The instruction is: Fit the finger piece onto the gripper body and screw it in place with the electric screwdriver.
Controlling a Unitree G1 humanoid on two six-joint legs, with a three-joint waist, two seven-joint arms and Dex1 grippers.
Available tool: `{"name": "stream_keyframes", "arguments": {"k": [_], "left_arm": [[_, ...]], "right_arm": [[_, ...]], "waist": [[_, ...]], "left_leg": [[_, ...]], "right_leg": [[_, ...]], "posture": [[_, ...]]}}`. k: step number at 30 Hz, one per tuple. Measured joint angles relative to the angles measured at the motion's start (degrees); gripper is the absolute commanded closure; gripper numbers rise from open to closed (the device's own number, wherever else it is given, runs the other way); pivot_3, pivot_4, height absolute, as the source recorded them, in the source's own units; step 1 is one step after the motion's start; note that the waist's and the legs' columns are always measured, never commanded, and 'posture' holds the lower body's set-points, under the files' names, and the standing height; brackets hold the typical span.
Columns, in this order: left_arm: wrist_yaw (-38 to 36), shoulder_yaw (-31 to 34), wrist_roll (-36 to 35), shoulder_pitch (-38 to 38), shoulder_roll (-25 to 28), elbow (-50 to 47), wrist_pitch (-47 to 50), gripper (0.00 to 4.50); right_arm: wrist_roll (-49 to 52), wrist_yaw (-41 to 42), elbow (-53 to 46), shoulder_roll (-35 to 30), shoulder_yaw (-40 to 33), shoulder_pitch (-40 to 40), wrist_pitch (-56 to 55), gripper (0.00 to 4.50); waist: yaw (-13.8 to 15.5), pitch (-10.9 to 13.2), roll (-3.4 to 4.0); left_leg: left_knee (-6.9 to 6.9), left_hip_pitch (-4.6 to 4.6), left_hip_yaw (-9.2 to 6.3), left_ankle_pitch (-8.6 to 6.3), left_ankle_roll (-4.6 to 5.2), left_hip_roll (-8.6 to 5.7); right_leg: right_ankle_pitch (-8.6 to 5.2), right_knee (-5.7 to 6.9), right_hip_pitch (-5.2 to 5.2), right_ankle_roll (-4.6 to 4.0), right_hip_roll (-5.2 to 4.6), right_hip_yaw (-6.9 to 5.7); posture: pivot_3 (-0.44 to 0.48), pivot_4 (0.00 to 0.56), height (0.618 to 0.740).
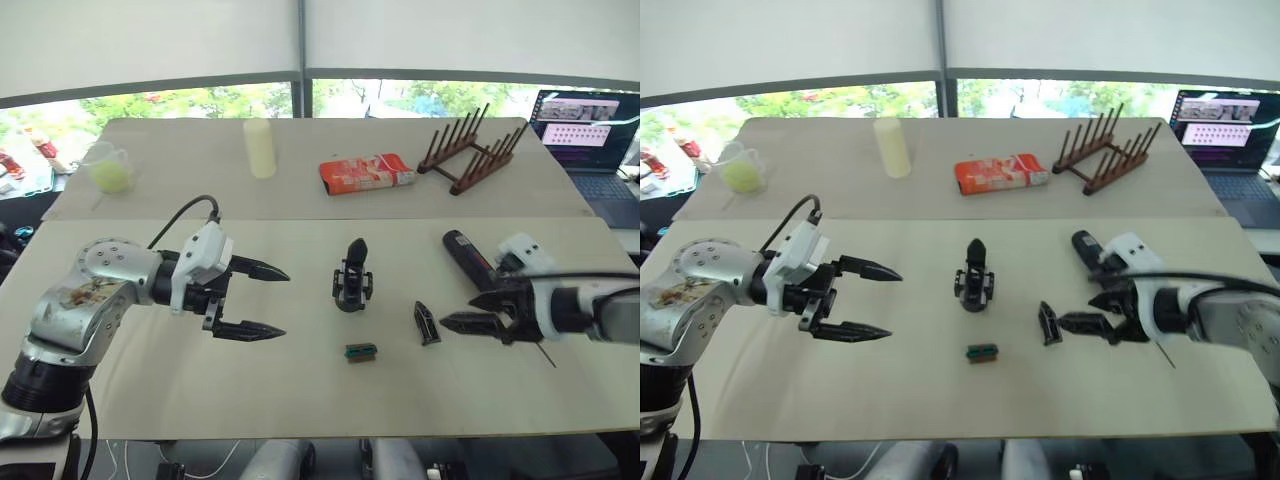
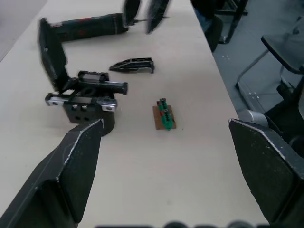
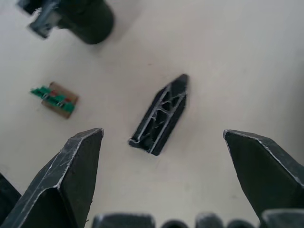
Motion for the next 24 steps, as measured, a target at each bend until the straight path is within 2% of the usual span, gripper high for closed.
{"name": "stream_keyframes", "arguments": {"k": [3,8,21,24], "left_arm": [[0.5,-0.3,0.8,0.4,-1.0,-0.6,-1.7,0.05],[2.2,-2.1,1.6,0.2,-3.2,-1.2,-2.1,0.05],[3.0,-3.8,3.9,-1.1,-4.9,-0.9,-4.6,0.05],[3.2,-3.9,4.0,-1.1,-5.0,-0.9,-4.8,0.00]], "right_arm": [[0.7,-3.5,5.8,0.4,4.1,-3.4,3.3,0.00],[9.3,-10.7,10.7,0.0,9.8,-5.0,3.5,0.00],[21.7,-24.2,12.6,1.9,14.0,-8.3,3.6,0.00],[23.1,-25.7,12.5,2.4,14.2,-8.3,3.6,0.84]], "waist": [[0.3,0.0,0.00],[0.4,0.0,0.00],[-0.2,0.0,0.00],[-0.3,0.0,0.00]], "left_leg": [[-0.02,-0.08,-0.05,0.00,0.01,0.00],[0.00,-0.09,-0.02,0.00,0.03,-0.04],[0.01,-0.06,-0.01,0.01,0.02,-0.03],[0.02,-0.06,-0.01,0.00,0.02,-0.03]], "right_leg": [[-0.01,0.00,-0.06,-0.01,-0.06,-0.07],[0.00,-0.08,-0.04,0.00,-0.07,-0.19],[0.01,0.01,-0.04,-0.02,-0.06,-0.19],[0.01,0.00,-0.03,-0.02,-0.05,-0.19]], "posture": [[0.000,0.150,0.740],[0.000,0.150,0.740],[0.000,0.150,0.740],[0.000,0.150,0.740]]}}
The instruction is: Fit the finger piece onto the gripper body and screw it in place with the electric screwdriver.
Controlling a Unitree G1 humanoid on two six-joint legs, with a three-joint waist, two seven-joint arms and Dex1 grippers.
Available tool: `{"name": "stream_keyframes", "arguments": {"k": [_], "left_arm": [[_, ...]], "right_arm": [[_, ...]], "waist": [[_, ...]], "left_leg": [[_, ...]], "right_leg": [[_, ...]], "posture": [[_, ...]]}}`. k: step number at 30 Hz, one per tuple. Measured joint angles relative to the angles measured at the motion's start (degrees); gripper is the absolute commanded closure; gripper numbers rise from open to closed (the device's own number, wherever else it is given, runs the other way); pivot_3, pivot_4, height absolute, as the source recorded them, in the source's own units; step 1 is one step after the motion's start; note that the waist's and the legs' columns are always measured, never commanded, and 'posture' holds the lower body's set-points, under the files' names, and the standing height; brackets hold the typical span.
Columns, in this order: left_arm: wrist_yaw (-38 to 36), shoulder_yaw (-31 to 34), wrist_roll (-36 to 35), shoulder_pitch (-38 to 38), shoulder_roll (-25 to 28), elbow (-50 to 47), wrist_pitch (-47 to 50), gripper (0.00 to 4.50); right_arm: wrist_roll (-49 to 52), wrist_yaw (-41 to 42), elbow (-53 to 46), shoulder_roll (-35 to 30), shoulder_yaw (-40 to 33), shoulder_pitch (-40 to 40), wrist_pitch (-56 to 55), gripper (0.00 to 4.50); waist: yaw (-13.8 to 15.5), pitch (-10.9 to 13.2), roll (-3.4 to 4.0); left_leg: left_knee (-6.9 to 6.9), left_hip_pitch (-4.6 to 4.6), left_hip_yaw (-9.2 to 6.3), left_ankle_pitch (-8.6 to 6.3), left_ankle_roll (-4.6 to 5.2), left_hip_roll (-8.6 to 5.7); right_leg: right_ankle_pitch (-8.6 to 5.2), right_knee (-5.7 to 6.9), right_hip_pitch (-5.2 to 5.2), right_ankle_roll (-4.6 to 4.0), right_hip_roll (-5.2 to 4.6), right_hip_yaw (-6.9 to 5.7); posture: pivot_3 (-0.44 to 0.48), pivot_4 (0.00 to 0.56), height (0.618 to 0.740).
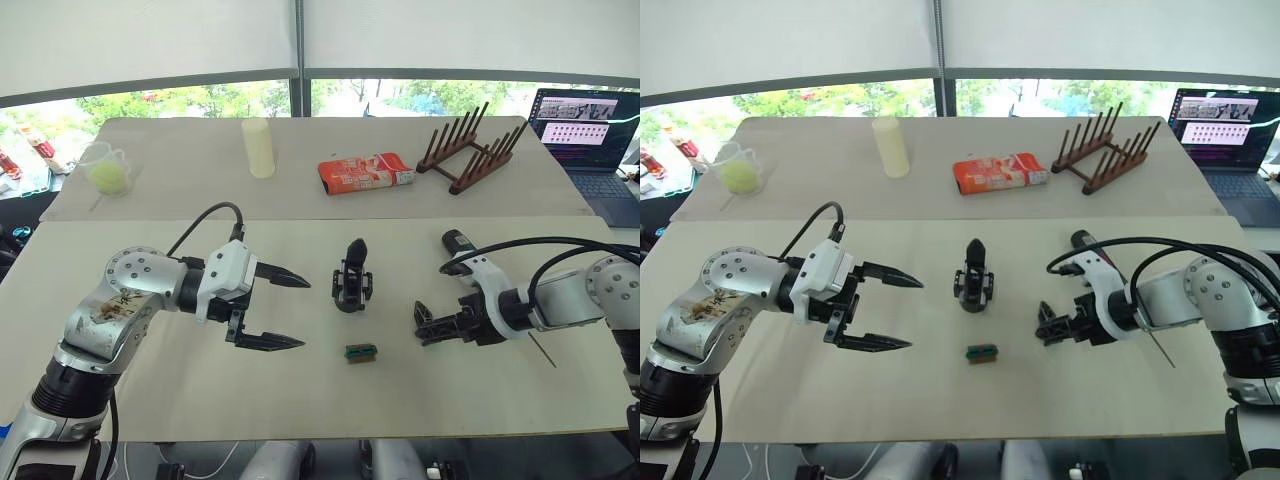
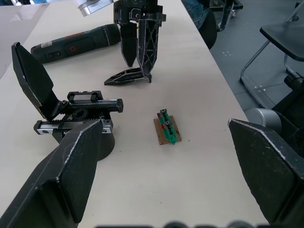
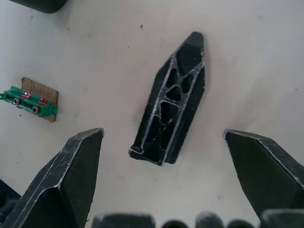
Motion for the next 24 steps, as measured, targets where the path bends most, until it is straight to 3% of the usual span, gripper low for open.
{"name": "stream_keyframes", "arguments": {"k": [7,8,14,18,21,24], "left_arm": [[0.6,-0.5,0.0,0.0,-0.5,0.0,-0.8,0.00],[0.6,-0.6,0.0,0.0,-0.5,0.0,-0.8,0.00],[0.4,-0.7,0.0,0.0,-0.5,0.0,-1.2,0.00],[0.0,-0.9,0.0,0.0,-0.5,0.3,-1.7,0.00],[0.7,-0.9,-0.4,0.0,-1.1,0.3,-0.8,0.00],[5.0,1.0,-4.9,-0.5,-2.7,0.7,6.2,0.00]], "right_arm": [[-4.0,1.0,-3.8,-0.1,2.0,1.1,-0.2,3.26],[-5.7,2.2,-4.5,-0.1,2.4,0.9,-0.4,3.40],[-15.8,15.8,-6.0,-5.4,8.0,-3.9,-3.5,3.40],[-30.3,37.3,-9.7,-16.3,19.5,-7.3,-18.2,3.40],[-39.5,48.2,-7.9,-17.5,22.6,-7.3,-29.3,3.40],[-43.3,51.7,-5.6,-15.5,19.4,-6.7,-36.5,3.40]], "waist": [[-0.1,0.0,0.00],[-0.1,0.0,0.00],[-0.2,0.0,0.02],[-0.4,0.0,0.05],[-0.5,0.0,0.04],[-0.6,0.0,0.06]], "left_leg": [[0.03,0.02,0.00,0.00,0.00,0.00],[0.03,0.02,0.00,0.00,0.00,0.00],[0.04,-0.04,0.00,-0.01,0.01,0.00],[0.04,-0.04,0.00,-0.03,0.02,0.02],[0.06,-0.04,0.05,-0.03,0.03,0.02],[0.07,-0.02,0.09,-0.03,0.00,0.07]], "right_leg": [[0.00,0.02,0.02,0.00,0.02,0.00],[0.00,0.02,0.02,0.00,0.04,0.00],[0.00,0.00,-0.04,0.00,0.12,-0.06],[-0.04,-0.03,-0.05,0.07,0.32,-0.09],[-0.04,-0.02,-0.05,0.07,0.30,-0.04],[-0.04,0.07,-0.09,0.07,0.29,0.02]], "posture": [[0.000,0.150,0.740],[0.000,0.150,0.740],[0.000,0.150,0.740],[0.000,0.150,0.740],[0.000,0.150,0.740],[0.000,0.150,0.740]]}}
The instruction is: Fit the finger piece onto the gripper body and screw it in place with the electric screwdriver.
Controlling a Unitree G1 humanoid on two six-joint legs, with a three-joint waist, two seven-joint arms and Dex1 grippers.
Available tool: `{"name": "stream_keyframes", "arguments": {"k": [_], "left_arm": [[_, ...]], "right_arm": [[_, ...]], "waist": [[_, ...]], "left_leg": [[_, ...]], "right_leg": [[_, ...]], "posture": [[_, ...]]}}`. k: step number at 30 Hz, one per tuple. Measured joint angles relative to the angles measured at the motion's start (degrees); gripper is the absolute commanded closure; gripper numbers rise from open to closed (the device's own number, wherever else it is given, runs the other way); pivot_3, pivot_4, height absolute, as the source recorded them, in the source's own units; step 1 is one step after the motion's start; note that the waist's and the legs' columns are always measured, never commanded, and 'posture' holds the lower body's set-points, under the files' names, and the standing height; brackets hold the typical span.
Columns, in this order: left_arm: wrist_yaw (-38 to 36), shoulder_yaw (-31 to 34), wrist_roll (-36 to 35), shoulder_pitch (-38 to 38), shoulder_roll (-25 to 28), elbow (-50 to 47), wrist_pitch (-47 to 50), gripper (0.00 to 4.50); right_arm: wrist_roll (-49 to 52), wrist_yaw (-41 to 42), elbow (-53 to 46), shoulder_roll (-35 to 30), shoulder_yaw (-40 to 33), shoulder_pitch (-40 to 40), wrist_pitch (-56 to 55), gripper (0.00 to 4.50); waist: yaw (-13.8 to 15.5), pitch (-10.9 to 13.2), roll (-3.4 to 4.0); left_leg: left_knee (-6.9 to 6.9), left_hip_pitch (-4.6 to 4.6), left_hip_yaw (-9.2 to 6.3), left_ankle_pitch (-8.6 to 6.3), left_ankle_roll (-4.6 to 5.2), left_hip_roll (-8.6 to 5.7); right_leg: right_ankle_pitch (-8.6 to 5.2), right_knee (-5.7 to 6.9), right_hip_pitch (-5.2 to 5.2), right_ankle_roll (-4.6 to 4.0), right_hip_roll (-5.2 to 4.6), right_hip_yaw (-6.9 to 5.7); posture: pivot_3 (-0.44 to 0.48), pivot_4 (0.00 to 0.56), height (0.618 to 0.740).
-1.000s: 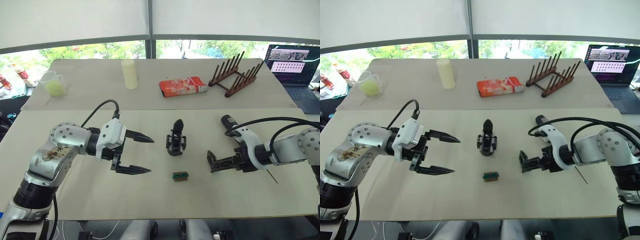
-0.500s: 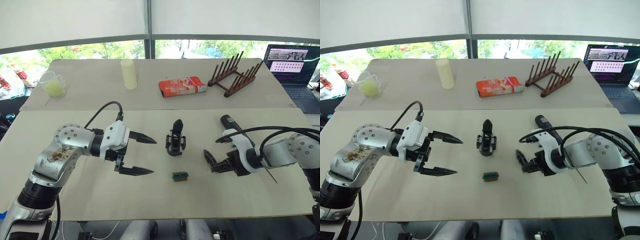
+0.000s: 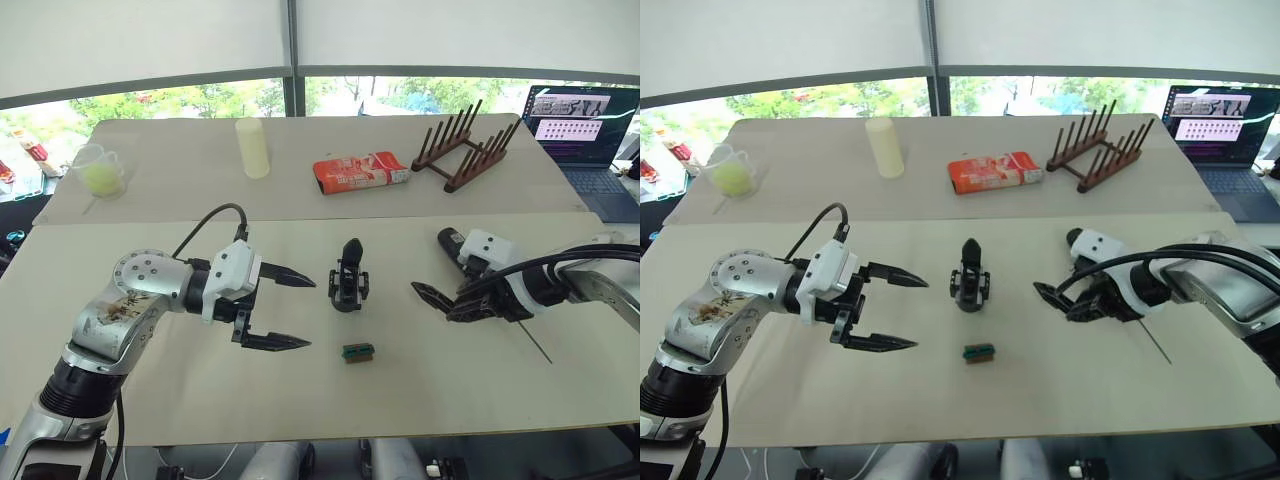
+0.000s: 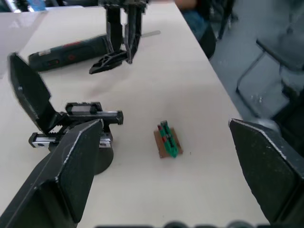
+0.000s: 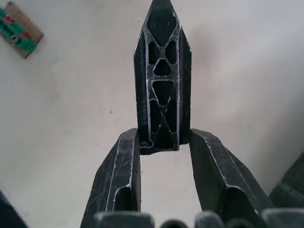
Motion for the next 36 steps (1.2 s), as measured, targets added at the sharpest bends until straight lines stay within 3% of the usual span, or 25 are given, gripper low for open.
{"name": "stream_keyframes", "arguments": {"k": [5,8,14,16,23,26,28,36], "left_arm": [[12.9,8.6,-11.1,-2.3,-4.5,0.8,13.9,0.00],[23.3,12.7,-18.2,-4.4,-9.0,0.9,21.5,0.00],[45.5,17.8,-28.1,-11.2,-23.0,5.1,27.9,0.00],[49.1,17.1,-28.9,-12.7,-25.8,5.6,28.2,0.00],[49.3,13.9,-28.3,-13.2,-27.3,5.1,26.7,0.00],[47.8,13.0,-26.7,-13.2,-28.1,5.1,24.0,0.88],[46.3,12.4,-26.2,-13.1,-28.3,4.9,22.5,1.81],[44.3,9.9,-24.5,-12.3,-28.5,3.7,20.7,1.82]], "right_arm": [[0.5,-7.1,-0.5,9.9,-16.6,3.4,-2.8,3.40],[-1.3,-11.8,-3.9,14.6,-21.7,7.3,-6.8,3.40],[-11.3,-19.8,-13.5,21.6,-23.0,14.0,-17.5,3.40],[-13.9,-21.9,-17.3,23.8,-21.7,14.6,-19.2,3.40],[-18.2,-23.1,-22.8,26.4,-20.4,14.8,-20.3,3.40],[-17.9,-22.9,-22.9,28.3,-20.4,14.8,-20.3,3.40],[-16.3,-21.5,-22.9,29.3,-20.6,14.8,-20.0,3.40],[-13.3,-20.8,-23.0,30.6,-22.3,14.5,-17.8,3.40]], "waist": [[0.5,0.0,0.00],[1.0,0.0,0.00],[1.7,0.0,-0.02],[1.7,0.0,-0.02],[1.3,0.0,-0.02],[1.1,0.0,-0.02],[1.0,0.0,-0.02],[0.8,0.0,-0.02]], "left_leg": [[0.00,0.01,-0.12,-0.02,-0.14,0.12],[0.04,0.00,-0.13,-0.02,-0.14,0.05],[0.21,0.05,-0.08,0.00,-0.18,-0.02],[0.20,0.08,-0.07,0.03,-0.25,-0.01],[0.13,0.22,-0.02,0.07,-0.30,0.02],[0.12,0.22,-0.02,0.07,-0.30,0.01],[0.11,0.22,-0.02,0.07,-0.30,0.01],[0.09,0.22,-0.03,0.07,-0.30,0.01]], "right_leg": [[0.01,0.05,-0.02,-0.03,0.12,-0.02],[0.01,0.05,-0.02,-0.03,0.17,-0.04],[0.02,0.10,0.04,-0.01,0.14,-0.01],[0.02,0.16,0.04,-0.02,0.14,0.03],[0.02,0.20,0.09,-0.03,0.22,0.14],[0.02,0.17,0.10,-0.03,0.22,0.13],[0.02,0.16,0.10,-0.04,0.22,0.14],[0.02,0.16,0.09,-0.04,0.23,0.16]], "posture": [[0.000,0.150,0.740],[0.000,0.150,0.740],[0.000,0.150,0.740],[0.000,0.150,0.740],[0.000,0.150,0.740],[0.000,0.150,0.740],[0.000,0.150,0.740],[0.000,0.150,0.740]]}}
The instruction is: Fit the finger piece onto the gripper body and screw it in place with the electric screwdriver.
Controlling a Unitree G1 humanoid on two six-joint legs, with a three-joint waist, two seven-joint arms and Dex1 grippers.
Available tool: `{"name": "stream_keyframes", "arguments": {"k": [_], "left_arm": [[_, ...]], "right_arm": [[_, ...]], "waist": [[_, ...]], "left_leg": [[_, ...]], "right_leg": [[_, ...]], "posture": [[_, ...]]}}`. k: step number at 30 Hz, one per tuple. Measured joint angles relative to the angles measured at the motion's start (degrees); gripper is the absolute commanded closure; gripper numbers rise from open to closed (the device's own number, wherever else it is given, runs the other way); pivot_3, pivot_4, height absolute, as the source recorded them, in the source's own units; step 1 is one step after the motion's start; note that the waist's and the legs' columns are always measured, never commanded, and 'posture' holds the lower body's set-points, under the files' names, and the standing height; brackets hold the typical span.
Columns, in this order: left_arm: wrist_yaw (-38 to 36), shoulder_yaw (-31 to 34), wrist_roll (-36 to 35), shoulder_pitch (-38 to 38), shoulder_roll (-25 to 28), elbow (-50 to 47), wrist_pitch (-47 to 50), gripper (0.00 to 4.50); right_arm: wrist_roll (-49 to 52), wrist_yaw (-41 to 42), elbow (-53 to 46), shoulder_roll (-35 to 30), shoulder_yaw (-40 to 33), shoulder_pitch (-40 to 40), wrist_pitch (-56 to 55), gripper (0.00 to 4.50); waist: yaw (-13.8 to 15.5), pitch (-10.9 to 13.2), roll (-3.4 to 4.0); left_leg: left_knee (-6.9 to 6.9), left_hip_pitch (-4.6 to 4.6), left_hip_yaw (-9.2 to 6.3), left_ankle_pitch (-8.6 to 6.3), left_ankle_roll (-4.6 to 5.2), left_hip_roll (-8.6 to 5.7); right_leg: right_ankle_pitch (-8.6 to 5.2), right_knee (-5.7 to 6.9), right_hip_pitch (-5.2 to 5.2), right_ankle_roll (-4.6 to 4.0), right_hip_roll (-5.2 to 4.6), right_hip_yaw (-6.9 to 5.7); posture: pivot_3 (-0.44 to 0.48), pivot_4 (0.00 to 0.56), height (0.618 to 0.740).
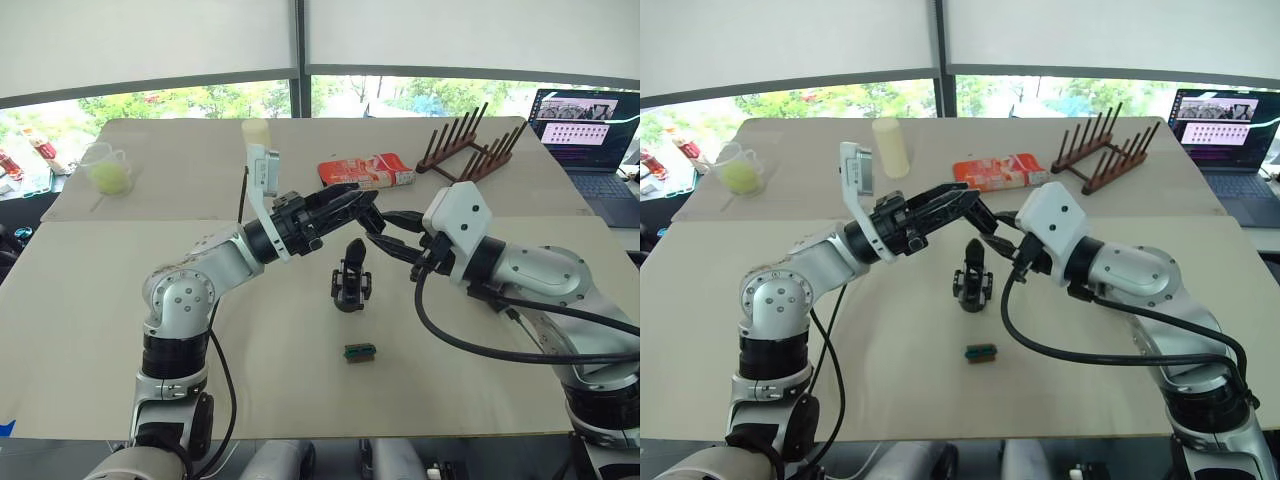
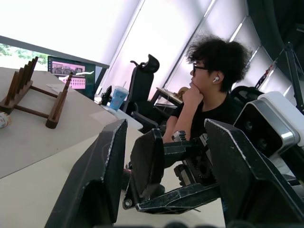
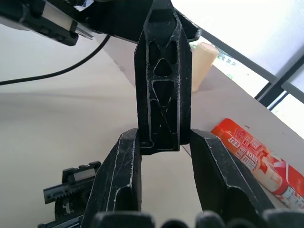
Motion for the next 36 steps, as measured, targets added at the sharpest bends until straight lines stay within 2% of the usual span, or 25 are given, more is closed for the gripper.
{"name": "stream_keyframes", "arguments": {"k": [5,8,11,18,20,23,25,30,32,33,36], "left_arm": [[-0.1,-0.2,0.2,0.0,-0.7,0.0,-0.7,1.82],[-0.1,-0.2,0.9,0.0,-1.3,0.1,-2.1,2.68],[0.1,0.2,1.2,0.0,-1.4,0.4,-2.8,4.09],[1.1,0.7,0.5,0.1,-1.6,0.8,-2.2,4.13],[1.4,0.7,0.5,0.1,-1.8,0.8,-2.2,4.48],[1.8,0.8,0.4,0.1,-2.7,1.2,-2.4,4.50],[1.6,0.8,0.2,0.0,-2.7,1.3,-2.5,4.50],[-6.6,-2.1,1.1,-2.2,1.9,3.2,-2.2,4.50],[-14.6,-5.0,2.9,-4.6,7.0,5.0,-2.0,4.50],[-16.2,-5.6,3.3,-5.2,8.1,5.3,-1.9,4.50],[-30.4,-10.8,6.7,-10.6,14.8,8.7,-2.0,4.50]], "right_arm": [[0.5,-0.1,0.0,0.9,-0.1,-1.5,0.3,3.40],[0.6,-0.4,0.0,1.1,-0.2,-1.6,0.7,3.40],[1.1,-0.5,-0.3,1.2,-0.5,-1.6,1.4,3.40],[1.4,-1.2,-0.7,1.3,-0.6,-1.6,2.1,3.40],[1.5,-1.3,-0.8,1.4,-0.7,-1.6,2.4,3.40],[0.8,-1.7,-1.0,1.3,-0.7,-1.6,2.5,3.40],[0.0,-1.1,-1.2,0.7,-0.6,-1.7,2.3,2.35],[2.4,2.9,-1.0,-0.9,-1.4,-4.1,2.1,0.70],[13.7,6.0,0.0,-0.8,-4.9,-6.8,9.3,0.70],[16.0,6.5,0.3,-0.8,-6.0,-7.4,10.9,0.70],[32.1,9.1,6.9,-2.3,-11.9,-13.9,22.4,0.70]], "waist": [[-0.1,0.0,0.00],[-0.1,0.0,0.00],[-0.2,0.0,0.00],[-0.2,0.0,0.00],[-0.2,0.0,0.00],[-0.2,0.0,0.00],[-0.3,0.0,0.00],[-0.4,0.0,0.00],[-0.6,0.0,0.00],[-0.6,0.0,0.00],[-0.6,0.0,0.01]], "left_leg": [[-0.01,0.00,-0.01,0.00,0.00,0.00],[0.00,0.00,0.00,0.00,0.00,-0.01],[-0.01,0.00,0.00,0.00,0.00,0.00],[-0.01,0.00,0.00,0.00,0.00,0.00],[-0.01,0.00,-0.01,0.00,0.00,0.00],[-0.01,0.00,0.00,0.00,0.00,0.00],[-0.02,0.00,0.00,0.00,0.00,0.00],[-0.02,0.00,0.00,0.00,0.01,0.00],[-0.05,-0.02,-0.01,0.00,0.01,0.00],[-0.06,-0.02,-0.01,0.00,0.02,0.00],[-0.12,-0.02,-0.01,-0.02,0.08,0.01]], "right_leg": [[0.00,-0.01,0.00,0.00,0.00,-0.01],[0.00,-0.02,0.01,0.00,-0.01,0.00],[0.00,-0.01,0.00,0.00,0.00,0.00],[0.00,-0.02,0.00,0.00,0.00,0.00],[0.00,-0.01,0.00,0.00,0.00,0.00],[0.00,-0.01,0.00,0.00,0.00,0.00],[0.00,-0.01,-0.01,0.00,0.00,0.00],[0.00,-0.01,0.00,0.00,0.01,-0.01],[0.01,-0.05,-0.01,-0.02,0.01,0.00],[0.01,-0.06,-0.02,-0.03,0.00,0.00],[0.03,-0.13,0.01,-0.10,-0.02,-0.02]], "posture": [[0.000,0.150,0.740],[0.000,0.150,0.740],[0.000,0.150,0.740],[0.000,0.150,0.740],[0.000,0.150,0.740],[0.000,0.150,0.740],[0.000,0.150,0.740],[0.000,0.150,0.740],[0.000,0.150,0.740],[0.000,0.150,0.740],[0.000,0.150,0.740]]}}
